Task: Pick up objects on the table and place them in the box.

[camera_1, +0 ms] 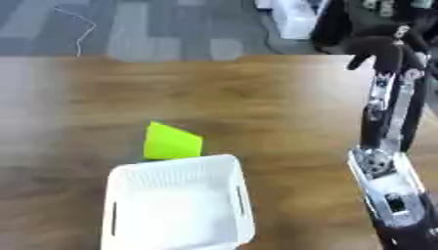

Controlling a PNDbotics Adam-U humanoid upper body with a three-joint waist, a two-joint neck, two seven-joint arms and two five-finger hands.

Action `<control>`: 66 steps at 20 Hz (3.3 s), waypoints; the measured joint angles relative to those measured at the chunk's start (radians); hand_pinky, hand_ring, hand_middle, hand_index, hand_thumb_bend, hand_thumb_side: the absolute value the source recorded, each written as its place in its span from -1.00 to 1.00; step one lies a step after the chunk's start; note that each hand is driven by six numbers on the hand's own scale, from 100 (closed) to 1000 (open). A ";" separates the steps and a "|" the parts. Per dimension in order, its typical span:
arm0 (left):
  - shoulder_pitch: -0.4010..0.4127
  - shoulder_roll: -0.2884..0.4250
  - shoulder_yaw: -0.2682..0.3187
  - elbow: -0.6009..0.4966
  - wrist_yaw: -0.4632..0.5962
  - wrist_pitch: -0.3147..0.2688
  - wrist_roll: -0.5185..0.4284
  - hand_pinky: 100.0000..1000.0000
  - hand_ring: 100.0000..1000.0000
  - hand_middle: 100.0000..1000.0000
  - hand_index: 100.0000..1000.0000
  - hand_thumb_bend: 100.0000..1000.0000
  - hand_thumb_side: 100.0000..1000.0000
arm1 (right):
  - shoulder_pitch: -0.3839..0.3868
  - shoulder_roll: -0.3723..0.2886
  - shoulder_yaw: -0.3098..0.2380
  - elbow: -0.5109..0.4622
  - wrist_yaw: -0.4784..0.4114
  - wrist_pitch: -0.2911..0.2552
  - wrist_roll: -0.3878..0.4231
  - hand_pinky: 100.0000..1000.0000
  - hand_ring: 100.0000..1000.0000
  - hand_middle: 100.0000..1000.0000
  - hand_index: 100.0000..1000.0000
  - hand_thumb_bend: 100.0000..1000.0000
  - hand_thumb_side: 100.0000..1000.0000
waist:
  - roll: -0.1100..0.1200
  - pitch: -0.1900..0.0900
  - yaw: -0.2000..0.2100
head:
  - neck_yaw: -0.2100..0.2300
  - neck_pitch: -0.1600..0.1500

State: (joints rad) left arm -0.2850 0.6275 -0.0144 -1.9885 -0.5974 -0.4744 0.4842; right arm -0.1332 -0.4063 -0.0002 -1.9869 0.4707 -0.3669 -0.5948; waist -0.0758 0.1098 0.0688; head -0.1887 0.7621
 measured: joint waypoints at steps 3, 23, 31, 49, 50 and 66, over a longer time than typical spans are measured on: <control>0.000 0.000 0.000 0.000 -0.001 0.009 0.011 0.09 0.20 0.56 0.45 0.10 1.00 | 0.000 0.000 -0.002 0.000 -0.009 0.032 -0.012 -0.58 -0.23 0.01 0.01 -1.00 1.00 | 0.000 0.005 -0.004 | 0.004 0.008; 0.019 0.011 -0.011 0.000 0.004 0.053 0.025 0.06 0.18 0.57 0.47 0.17 1.00 | -0.005 0.015 -0.014 0.000 -0.031 0.121 -0.027 -0.62 -0.26 0.00 0.01 -1.00 1.00 | 0.001 0.011 -0.039 | 0.015 0.008; 0.053 0.155 -0.031 0.000 0.020 0.095 -0.032 0.10 0.22 0.58 0.46 0.31 1.00 | -0.008 0.017 -0.019 0.000 -0.032 0.136 -0.024 -0.63 -0.26 0.00 0.01 -1.00 1.00 | 0.013 0.011 -0.055 | 0.022 0.008; -0.036 0.424 -0.143 0.000 -0.036 0.151 -0.214 0.38 0.37 0.58 0.42 0.47 1.00 | -0.014 0.016 -0.007 0.000 -0.044 0.149 -0.008 -0.64 -0.27 0.00 0.01 -1.00 1.00 | 0.029 0.011 -0.077 | 0.077 0.008; -0.045 0.428 -0.151 0.000 -0.036 0.154 -0.217 0.41 0.37 0.58 0.42 0.40 1.00 | -0.017 0.016 -0.007 0.000 -0.046 0.148 -0.006 -0.64 -0.27 0.00 0.01 -1.00 1.00 | 0.030 0.011 -0.080 | 0.083 0.008; -0.175 0.403 -0.245 0.168 -0.077 0.155 -0.213 0.44 0.39 0.60 0.46 0.59 1.00 | -0.071 0.017 0.005 0.000 -0.070 0.159 0.023 -0.63 -0.28 0.00 0.00 -1.00 1.00 | 0.032 0.025 -0.133 | 0.150 0.008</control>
State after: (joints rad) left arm -0.4595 1.0302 -0.2593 -1.8205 -0.6748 -0.3190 0.2714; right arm -0.2045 -0.3896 0.0051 -1.9869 0.4003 -0.2083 -0.5720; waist -0.0433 0.1348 -0.0639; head -0.0386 0.7706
